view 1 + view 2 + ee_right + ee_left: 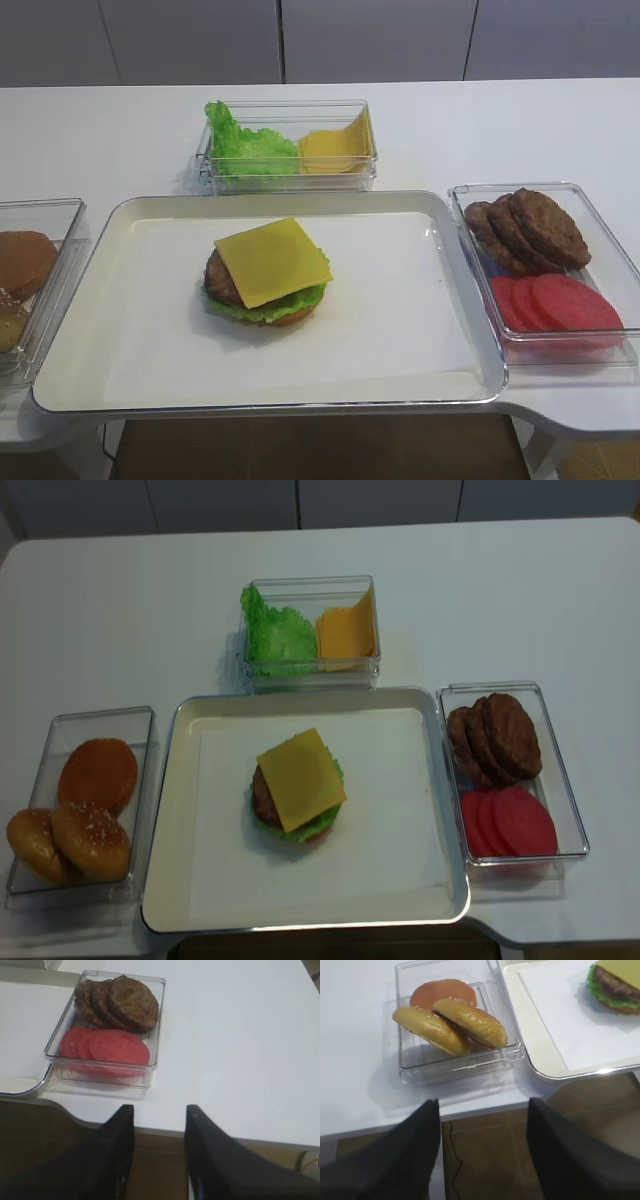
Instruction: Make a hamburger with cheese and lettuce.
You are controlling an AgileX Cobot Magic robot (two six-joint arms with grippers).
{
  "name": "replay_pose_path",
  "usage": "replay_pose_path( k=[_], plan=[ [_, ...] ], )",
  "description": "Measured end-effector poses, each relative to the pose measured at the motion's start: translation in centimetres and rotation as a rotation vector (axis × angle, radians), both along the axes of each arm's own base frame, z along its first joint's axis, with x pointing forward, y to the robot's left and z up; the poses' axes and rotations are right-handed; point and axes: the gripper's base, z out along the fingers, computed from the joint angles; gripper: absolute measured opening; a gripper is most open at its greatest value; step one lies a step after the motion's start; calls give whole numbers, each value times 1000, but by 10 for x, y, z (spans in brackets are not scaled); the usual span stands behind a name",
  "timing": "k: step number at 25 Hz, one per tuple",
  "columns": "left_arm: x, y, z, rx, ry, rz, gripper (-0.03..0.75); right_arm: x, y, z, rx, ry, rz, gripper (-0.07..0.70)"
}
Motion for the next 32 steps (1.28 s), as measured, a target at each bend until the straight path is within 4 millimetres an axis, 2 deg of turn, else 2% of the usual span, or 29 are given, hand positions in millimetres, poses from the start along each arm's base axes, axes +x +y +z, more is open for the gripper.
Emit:
replay_pose_path(
  k=[32],
  plan=[
    [0,0,0,0,0,0,414,0,1,-1,43,11,-20,269]
  ],
)
